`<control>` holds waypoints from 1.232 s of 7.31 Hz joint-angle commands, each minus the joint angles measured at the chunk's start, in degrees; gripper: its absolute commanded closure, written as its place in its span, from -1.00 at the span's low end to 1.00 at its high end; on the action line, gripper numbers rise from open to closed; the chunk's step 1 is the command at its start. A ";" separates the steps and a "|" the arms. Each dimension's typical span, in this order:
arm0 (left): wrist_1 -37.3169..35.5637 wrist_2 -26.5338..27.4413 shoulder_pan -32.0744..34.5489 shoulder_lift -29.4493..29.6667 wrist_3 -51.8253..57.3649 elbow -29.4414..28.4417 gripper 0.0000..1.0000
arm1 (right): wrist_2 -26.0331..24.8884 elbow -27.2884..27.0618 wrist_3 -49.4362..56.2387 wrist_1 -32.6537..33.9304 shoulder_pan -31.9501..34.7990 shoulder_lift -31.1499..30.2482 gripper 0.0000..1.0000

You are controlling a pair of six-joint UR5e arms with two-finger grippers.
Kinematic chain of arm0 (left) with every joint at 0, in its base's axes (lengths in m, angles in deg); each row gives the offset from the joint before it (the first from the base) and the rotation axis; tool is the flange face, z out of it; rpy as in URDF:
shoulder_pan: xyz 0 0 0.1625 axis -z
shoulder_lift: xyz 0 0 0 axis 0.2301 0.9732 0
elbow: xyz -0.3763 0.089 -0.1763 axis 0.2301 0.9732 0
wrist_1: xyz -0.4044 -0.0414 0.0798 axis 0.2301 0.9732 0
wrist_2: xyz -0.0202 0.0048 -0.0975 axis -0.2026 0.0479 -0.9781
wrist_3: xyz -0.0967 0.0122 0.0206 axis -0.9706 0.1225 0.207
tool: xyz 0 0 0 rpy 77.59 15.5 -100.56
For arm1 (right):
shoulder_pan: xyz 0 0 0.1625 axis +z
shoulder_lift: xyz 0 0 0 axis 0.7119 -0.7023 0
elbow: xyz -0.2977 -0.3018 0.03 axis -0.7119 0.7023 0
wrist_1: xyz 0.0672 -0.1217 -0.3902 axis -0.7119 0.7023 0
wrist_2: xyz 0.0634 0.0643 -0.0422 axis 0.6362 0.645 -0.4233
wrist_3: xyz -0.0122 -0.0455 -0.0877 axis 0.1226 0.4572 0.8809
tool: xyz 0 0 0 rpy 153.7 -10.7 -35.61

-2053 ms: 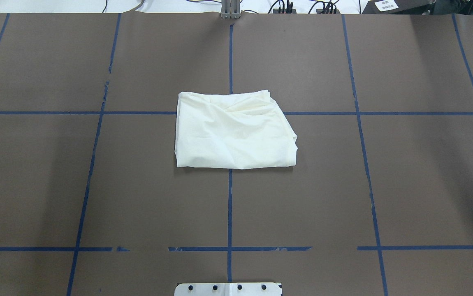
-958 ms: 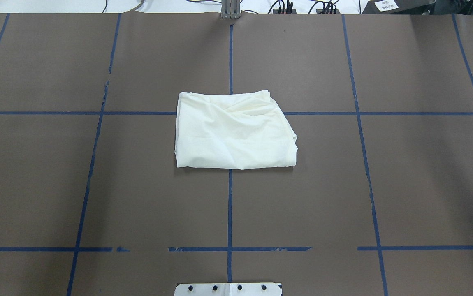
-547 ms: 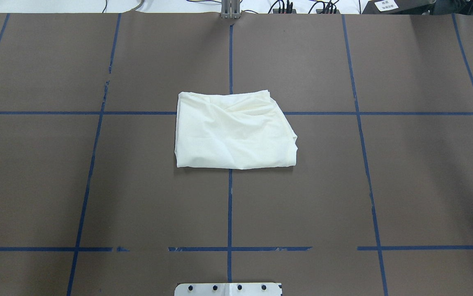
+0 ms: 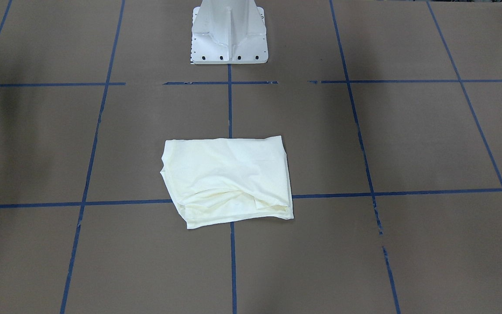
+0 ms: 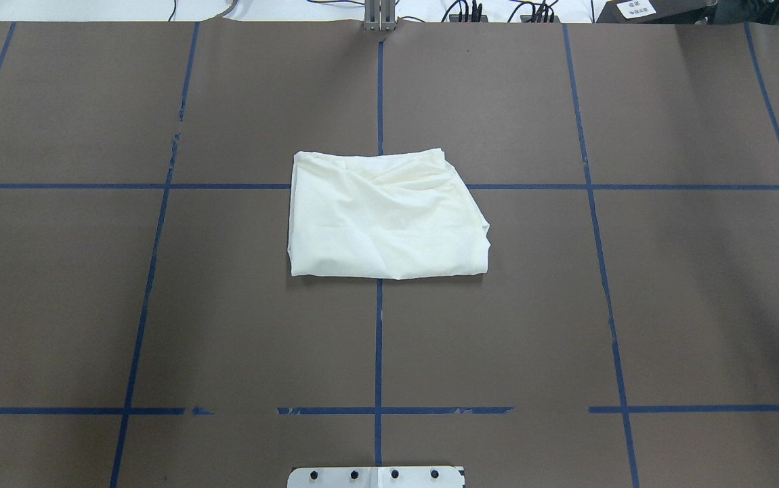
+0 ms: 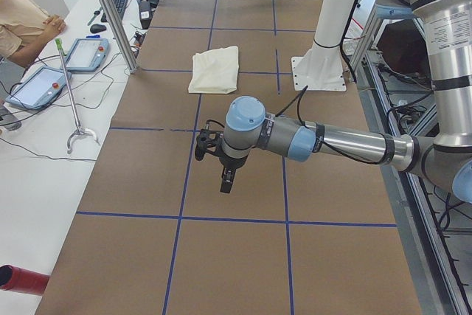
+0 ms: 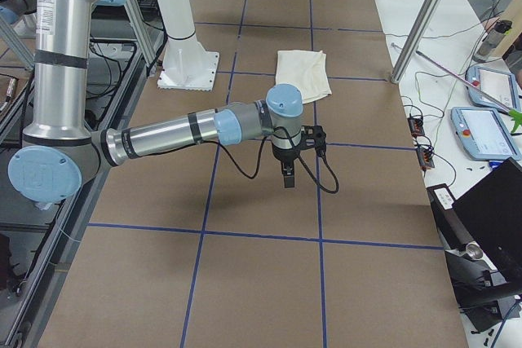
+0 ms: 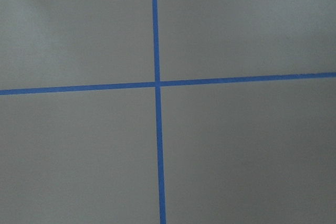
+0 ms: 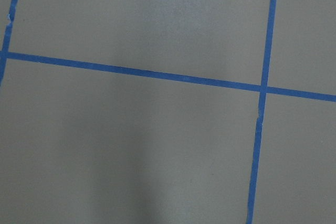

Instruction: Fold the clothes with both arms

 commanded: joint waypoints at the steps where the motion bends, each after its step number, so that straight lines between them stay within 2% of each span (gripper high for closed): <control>1: -0.75 1.47 -3.33 0.20 -0.10 -1.04 -1.00 | -0.23 0.32 9.20 7.45 -0.69 0.41 -1.00; 2: -0.75 1.21 -3.24 -0.14 -0.10 -2.00 -1.00 | -0.06 -0.46 11.09 10.61 0.79 -0.20 -1.00; 4: -4.76 0.68 -3.15 -0.41 -0.01 -2.10 -1.00 | 0.03 0.41 10.15 10.38 0.81 -1.44 -1.00; 6: -6.99 0.59 -2.63 -0.41 1.03 0.70 -1.00 | 0.38 2.34 10.05 10.38 0.81 -1.27 -1.00; 7: -7.95 0.59 -2.71 0.63 2.52 -0.16 -1.00 | 3.17 2.61 10.05 10.38 0.89 -1.18 -1.00; 8: -8.30 0.59 -2.71 0.90 2.53 0.18 -1.00 | 3.63 4.09 10.58 10.11 0.81 -1.09 -1.00; 9: -8.22 0.68 -2.80 1.17 2.53 -0.34 -1.00 | 4.07 2.71 11.02 9.15 1.85 -2.05 -1.00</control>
